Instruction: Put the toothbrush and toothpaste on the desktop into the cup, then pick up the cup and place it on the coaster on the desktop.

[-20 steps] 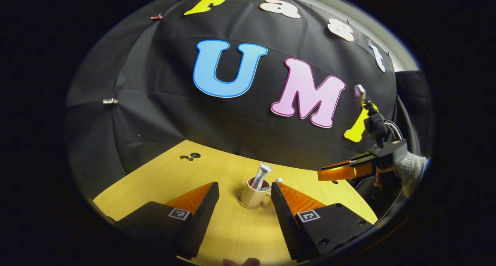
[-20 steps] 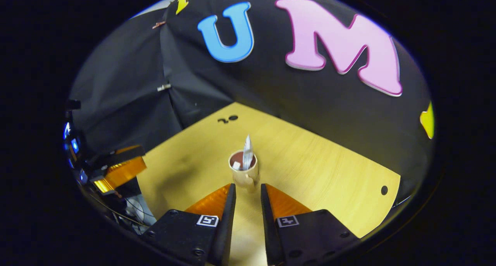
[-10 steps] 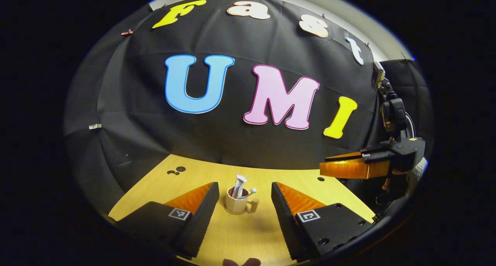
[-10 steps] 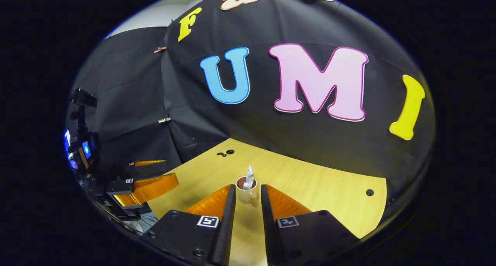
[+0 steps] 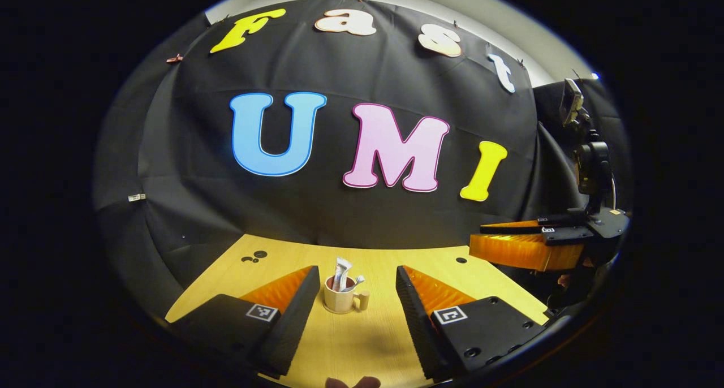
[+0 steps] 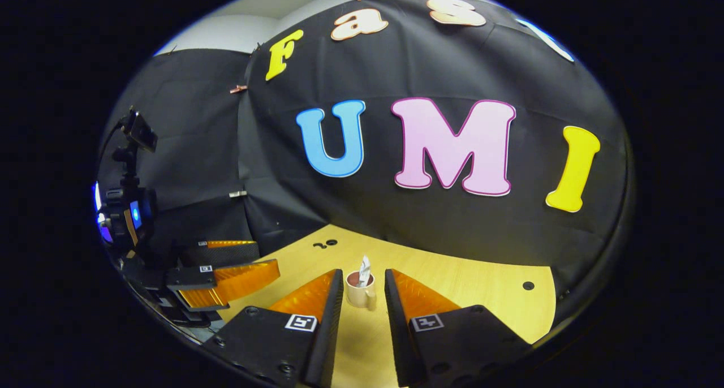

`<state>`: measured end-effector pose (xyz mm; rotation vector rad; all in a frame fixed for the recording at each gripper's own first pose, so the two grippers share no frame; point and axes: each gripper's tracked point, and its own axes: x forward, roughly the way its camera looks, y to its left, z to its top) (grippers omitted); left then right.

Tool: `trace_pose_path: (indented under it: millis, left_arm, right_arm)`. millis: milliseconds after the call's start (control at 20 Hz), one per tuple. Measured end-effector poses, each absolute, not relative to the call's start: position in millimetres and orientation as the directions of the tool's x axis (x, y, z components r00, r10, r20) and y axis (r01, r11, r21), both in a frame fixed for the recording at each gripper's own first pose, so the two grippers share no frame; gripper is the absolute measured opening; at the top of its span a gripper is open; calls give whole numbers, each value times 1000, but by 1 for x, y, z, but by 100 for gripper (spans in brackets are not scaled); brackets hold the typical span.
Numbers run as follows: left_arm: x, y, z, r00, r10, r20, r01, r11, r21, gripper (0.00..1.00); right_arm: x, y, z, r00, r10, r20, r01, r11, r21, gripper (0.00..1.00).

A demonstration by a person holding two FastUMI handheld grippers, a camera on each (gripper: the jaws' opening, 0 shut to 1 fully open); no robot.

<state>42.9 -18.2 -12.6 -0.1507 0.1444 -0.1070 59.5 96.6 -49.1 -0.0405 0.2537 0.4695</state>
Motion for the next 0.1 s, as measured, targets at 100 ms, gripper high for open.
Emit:
trace_pose_path:
  millis: [100]
  left_arm:
    - [41, -20, -11, 983, -123, -133, 102, 983, -151, 85]
  right_arm:
    - [58, 93, -50, 866, 437, -244, -446, 895, 22, 48]
